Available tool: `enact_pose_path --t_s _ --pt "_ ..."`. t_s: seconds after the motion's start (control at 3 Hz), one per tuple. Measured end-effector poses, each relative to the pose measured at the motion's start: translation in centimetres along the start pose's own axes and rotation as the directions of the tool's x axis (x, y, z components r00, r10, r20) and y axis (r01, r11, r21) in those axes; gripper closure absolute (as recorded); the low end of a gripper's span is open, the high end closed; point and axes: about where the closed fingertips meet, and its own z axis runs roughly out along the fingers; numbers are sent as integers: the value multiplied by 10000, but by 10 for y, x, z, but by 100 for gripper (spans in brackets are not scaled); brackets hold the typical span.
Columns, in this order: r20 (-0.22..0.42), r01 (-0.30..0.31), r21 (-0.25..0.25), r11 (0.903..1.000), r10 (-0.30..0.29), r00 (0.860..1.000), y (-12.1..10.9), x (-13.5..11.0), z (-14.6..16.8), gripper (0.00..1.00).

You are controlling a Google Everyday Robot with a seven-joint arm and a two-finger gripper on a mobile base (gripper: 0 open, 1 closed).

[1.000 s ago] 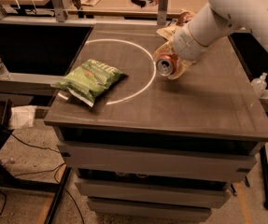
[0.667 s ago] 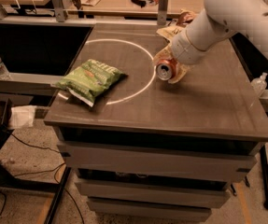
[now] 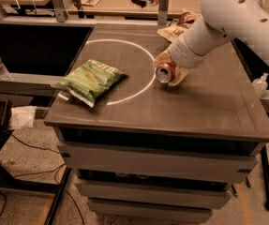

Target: Knock coke can over

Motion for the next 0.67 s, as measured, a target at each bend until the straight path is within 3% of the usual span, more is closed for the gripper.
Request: enact_pose_path --t_s 0.67 --pt "-157 -48 90 9999 50 9999 -8 3 -3 13"
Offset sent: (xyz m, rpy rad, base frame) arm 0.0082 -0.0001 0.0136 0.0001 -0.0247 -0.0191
